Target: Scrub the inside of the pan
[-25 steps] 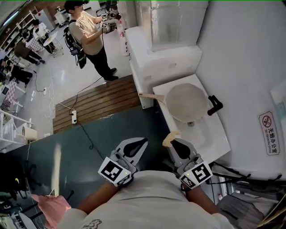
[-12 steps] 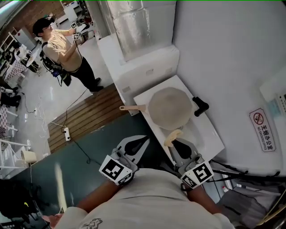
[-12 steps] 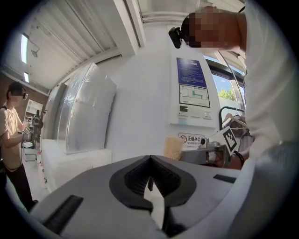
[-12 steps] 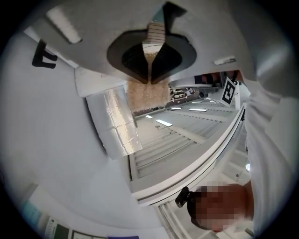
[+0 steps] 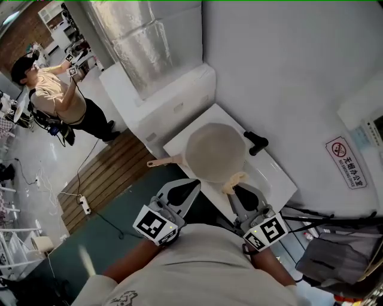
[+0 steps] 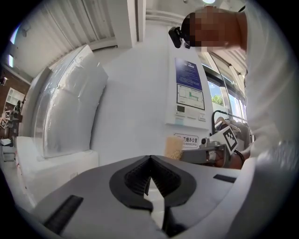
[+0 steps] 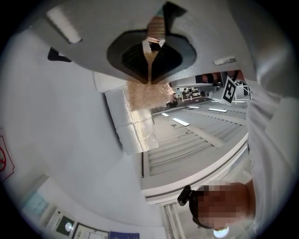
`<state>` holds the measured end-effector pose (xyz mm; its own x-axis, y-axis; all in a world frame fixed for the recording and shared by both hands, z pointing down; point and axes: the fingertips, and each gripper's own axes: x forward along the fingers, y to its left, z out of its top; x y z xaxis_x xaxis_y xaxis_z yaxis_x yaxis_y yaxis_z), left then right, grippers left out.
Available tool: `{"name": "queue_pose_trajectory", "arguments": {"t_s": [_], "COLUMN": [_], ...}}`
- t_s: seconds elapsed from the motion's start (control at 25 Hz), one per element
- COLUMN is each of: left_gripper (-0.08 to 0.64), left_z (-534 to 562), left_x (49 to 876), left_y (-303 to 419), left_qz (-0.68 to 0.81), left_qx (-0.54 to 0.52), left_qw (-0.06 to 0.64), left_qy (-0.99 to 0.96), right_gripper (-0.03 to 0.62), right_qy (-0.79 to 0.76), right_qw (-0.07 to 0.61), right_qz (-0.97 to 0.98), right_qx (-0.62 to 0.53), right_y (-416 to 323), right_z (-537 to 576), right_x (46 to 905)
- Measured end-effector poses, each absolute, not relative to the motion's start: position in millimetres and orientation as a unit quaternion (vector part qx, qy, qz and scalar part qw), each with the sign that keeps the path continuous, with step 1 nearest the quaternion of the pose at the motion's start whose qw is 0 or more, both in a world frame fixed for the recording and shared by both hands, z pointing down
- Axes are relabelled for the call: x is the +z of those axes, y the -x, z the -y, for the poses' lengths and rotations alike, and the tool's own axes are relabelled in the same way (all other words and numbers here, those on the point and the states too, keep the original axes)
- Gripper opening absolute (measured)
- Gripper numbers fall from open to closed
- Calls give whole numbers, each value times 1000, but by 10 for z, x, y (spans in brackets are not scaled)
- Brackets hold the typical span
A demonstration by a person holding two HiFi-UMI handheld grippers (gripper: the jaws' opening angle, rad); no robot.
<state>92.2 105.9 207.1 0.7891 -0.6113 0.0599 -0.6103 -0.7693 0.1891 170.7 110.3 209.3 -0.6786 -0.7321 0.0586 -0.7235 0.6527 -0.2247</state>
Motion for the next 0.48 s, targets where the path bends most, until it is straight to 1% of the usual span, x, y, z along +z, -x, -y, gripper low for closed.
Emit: {"name": "queue_pose_trajectory", "arguments": {"t_s": [0.48], "left_gripper": [-3], "left_z": [-262], "left_x": [1956], "left_y": [-283], "left_qz": [241], "left_qx": [3], "left_qw": [91], "left_qy": [-966], "right_gripper": [25], "right_qy": [504], "right_qw": [28], "right_qz": [-858], "right_qx": [-100], "right_y": [-1277], "right_z": [-444], "right_x": [1970]}}
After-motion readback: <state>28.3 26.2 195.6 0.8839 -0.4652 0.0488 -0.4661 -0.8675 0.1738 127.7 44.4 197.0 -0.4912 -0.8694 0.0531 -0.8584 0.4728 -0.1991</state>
